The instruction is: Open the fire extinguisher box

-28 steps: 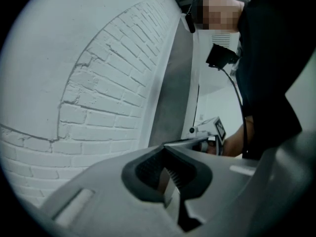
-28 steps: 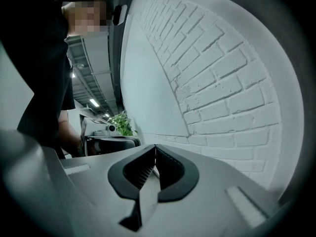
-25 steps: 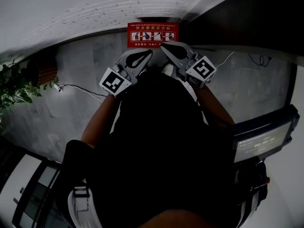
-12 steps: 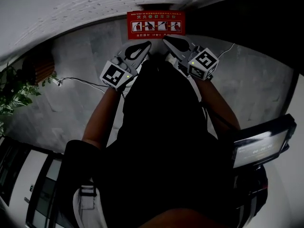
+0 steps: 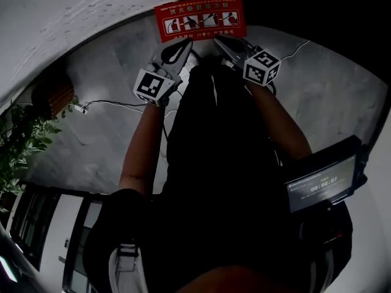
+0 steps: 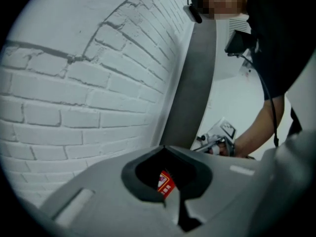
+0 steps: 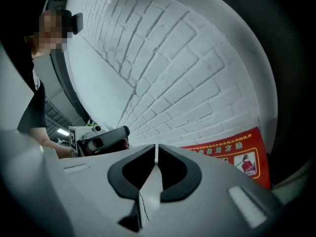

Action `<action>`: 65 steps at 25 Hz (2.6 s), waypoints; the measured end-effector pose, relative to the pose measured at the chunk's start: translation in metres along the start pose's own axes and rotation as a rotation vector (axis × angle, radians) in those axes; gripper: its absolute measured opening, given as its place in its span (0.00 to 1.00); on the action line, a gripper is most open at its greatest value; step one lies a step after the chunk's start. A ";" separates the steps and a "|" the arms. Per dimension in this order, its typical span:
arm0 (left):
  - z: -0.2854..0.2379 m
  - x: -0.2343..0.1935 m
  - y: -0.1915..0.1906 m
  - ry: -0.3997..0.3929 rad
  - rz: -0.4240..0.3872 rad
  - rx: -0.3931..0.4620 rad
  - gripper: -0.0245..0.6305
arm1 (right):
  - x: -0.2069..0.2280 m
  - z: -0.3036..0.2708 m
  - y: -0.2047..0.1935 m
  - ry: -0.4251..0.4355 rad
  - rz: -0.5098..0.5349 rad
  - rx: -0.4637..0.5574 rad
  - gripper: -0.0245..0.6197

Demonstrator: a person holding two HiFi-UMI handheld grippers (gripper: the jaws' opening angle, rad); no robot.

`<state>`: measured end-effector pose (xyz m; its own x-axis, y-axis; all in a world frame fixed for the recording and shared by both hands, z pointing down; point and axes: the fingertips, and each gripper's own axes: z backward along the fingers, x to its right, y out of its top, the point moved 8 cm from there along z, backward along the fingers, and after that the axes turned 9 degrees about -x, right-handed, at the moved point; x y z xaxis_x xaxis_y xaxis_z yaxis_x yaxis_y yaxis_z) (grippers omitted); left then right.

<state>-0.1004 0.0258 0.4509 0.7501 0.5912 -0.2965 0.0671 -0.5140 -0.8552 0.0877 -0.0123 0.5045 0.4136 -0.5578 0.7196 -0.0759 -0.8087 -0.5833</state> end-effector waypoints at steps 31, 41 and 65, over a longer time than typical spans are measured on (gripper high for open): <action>-0.104 -0.028 -0.134 -0.029 0.036 -0.243 0.04 | 0.134 -0.057 -0.164 -0.148 -0.644 0.104 0.26; -0.101 -0.023 -0.136 -0.042 0.058 -0.230 0.04 | 0.144 -0.065 -0.167 -0.150 -0.674 0.099 0.26; -0.096 -0.011 -0.105 -0.051 0.037 -0.159 0.04 | 0.093 -0.044 -0.103 -0.139 -0.536 0.163 0.21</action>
<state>-0.0523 0.0135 0.5844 0.7199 0.5990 -0.3507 0.1467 -0.6251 -0.7666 0.0942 0.0109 0.6484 0.4722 -0.0389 0.8806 0.3133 -0.9264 -0.2089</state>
